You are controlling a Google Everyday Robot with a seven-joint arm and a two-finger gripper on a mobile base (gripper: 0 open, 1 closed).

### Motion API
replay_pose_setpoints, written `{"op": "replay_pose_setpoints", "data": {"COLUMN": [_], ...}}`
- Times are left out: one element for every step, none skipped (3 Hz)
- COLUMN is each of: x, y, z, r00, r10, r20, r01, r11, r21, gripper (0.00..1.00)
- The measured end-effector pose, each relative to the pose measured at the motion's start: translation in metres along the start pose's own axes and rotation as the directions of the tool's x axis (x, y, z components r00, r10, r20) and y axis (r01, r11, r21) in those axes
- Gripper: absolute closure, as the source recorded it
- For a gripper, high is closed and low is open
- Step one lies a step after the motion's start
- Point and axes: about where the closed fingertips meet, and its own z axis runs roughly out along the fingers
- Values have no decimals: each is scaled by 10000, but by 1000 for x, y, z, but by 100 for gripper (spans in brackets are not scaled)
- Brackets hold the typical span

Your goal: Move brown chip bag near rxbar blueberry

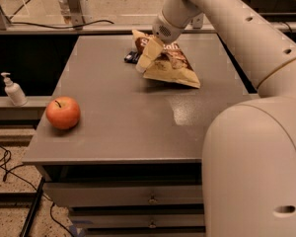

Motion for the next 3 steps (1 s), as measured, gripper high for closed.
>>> {"op": "replay_pose_setpoints", "data": {"x": [18, 42, 57], "y": [2, -10, -29], "z": [14, 20, 19], "r00": [9994, 9948, 9874], "r10": [-102, -509, -863], "r20": [-337, -877, -1330], "r01": [119, 618, 1109], "r11": [9986, 9900, 9754], "r21": [520, 1268, 1906], "gripper": [18, 42, 65]}}
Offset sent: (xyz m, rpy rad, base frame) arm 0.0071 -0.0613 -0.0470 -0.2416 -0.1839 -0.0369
